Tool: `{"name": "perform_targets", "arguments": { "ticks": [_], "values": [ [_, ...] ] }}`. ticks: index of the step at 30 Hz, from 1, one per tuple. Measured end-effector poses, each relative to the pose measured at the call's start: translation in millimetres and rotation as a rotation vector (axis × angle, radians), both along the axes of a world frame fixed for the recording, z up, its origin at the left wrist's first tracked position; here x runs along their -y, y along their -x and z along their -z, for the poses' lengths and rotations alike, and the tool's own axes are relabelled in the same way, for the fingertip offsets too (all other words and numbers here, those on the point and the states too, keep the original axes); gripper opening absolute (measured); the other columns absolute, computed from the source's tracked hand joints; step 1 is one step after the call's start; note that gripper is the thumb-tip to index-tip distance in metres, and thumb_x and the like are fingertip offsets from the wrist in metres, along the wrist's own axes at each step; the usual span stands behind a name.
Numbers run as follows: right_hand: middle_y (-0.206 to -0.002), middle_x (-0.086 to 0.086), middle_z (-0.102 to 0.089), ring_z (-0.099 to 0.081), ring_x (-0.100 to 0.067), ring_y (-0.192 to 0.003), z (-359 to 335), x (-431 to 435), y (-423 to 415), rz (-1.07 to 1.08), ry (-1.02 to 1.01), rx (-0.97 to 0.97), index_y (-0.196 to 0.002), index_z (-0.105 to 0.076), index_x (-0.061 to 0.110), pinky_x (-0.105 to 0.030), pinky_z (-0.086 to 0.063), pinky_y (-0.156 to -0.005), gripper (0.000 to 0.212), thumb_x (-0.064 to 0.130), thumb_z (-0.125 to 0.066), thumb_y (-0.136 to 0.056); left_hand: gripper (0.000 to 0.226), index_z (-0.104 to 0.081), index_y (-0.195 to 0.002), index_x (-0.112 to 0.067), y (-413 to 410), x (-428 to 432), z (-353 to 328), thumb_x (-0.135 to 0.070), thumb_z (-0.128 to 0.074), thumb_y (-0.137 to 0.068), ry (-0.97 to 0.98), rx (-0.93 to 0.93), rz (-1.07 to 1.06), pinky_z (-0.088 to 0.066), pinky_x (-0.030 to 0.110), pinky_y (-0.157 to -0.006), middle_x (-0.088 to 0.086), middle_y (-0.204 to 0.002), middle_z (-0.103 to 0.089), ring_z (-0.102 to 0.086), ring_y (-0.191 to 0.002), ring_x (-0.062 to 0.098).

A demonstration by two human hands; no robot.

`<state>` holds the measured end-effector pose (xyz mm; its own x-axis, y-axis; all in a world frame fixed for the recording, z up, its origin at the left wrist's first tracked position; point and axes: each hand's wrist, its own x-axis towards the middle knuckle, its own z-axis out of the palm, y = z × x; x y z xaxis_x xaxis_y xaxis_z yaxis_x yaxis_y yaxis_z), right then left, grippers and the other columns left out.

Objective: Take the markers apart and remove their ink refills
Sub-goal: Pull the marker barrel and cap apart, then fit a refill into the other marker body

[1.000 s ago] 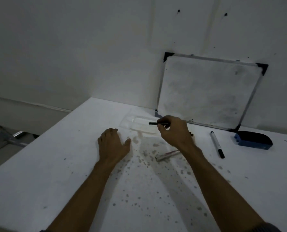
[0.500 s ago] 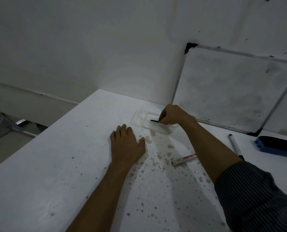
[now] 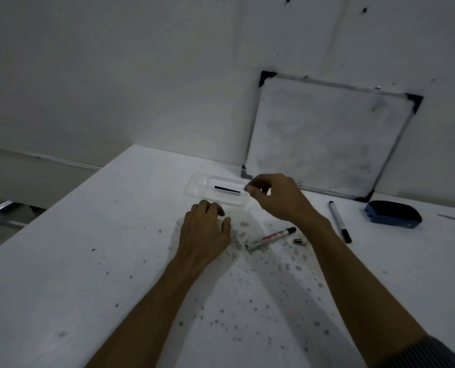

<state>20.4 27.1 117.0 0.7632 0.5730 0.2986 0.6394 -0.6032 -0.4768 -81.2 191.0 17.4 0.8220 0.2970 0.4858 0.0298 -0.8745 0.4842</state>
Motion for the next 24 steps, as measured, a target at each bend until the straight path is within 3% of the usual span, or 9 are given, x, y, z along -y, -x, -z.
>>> {"name": "perform_targets", "arguments": {
  "ticks": [2, 6, 10, 14, 18, 24],
  "values": [
    [-0.099, 0.015, -0.069, -0.059, -0.001, -0.084, 13, 27, 19, -0.033, 0.081, -0.025, -0.109, -0.075, 0.029, -0.014, -0.043, -0.072, 0.018, 0.032, -0.066, -0.094, 0.025, -0.068, -0.103, -0.008, 1, 11, 5, -0.031, -0.067, -0.094, 0.005, -0.032, 0.120, -0.051, 0.038, -0.081, 0.010, -0.102, -0.067, -0.061, -0.094, 0.026],
    [-0.129, 0.013, -0.060, -0.047, -0.013, -0.114, 43, 59, 40, -0.104, 0.322, -0.052, -0.126, -0.066, 0.036, -0.030, -0.037, -0.097, 0.038, 0.042, -0.069, -0.089, 0.032, -0.067, -0.110, -0.008, -2, 18, 15, -0.033, -0.062, -0.092, 0.007, -0.097, 0.223, -0.054, 0.042, -0.086, 0.008, -0.109, -0.068, -0.066, -0.098, 0.027],
    [-0.127, 0.007, -0.064, -0.050, -0.020, -0.108, 58, 61, 41, -0.129, 0.414, 0.089, -0.126, -0.069, 0.033, -0.036, -0.039, -0.092, 0.035, 0.043, -0.063, -0.093, 0.034, -0.068, -0.115, -0.007, 0, 12, 16, -0.033, -0.063, -0.094, 0.044, -0.080, 0.249, -0.054, 0.039, -0.090, 0.007, -0.114, -0.069, -0.066, -0.102, 0.025],
    [-0.118, 0.004, -0.069, -0.056, -0.021, -0.105, 66, 63, 37, -0.081, 0.244, 0.130, -0.118, -0.073, 0.029, -0.035, -0.039, -0.087, 0.027, 0.040, -0.060, -0.097, 0.032, -0.065, -0.126, -0.009, 4, 10, 15, -0.025, -0.065, -0.099, 0.145, -0.101, 0.268, -0.052, 0.039, -0.101, 0.006, -0.125, -0.067, -0.064, -0.114, 0.020],
    [-0.111, 0.011, -0.067, -0.055, -0.002, -0.100, 52, 79, 45, 0.042, -0.228, 0.091, -0.114, -0.071, 0.030, -0.019, -0.039, -0.084, 0.022, 0.040, -0.062, -0.098, 0.042, -0.058, -0.140, -0.023, 16, 21, -8, -0.039, -0.062, -0.100, 0.448, -0.132, 0.270, -0.043, 0.028, -0.108, -0.008, -0.140, -0.061, -0.054, -0.127, 0.007],
    [-0.098, 0.023, -0.071, -0.063, 0.016, -0.094, 22, 97, 63, 0.153, -0.588, -0.192, -0.111, -0.071, 0.031, -0.002, -0.045, -0.076, 0.017, 0.037, -0.061, -0.099, 0.055, -0.052, -0.147, -0.031, 10, 75, -46, -0.056, -0.049, -0.099, 0.641, -0.074, 0.470, -0.047, 0.025, -0.109, -0.014, -0.135, -0.066, -0.061, -0.122, -0.002]
  ]
}}
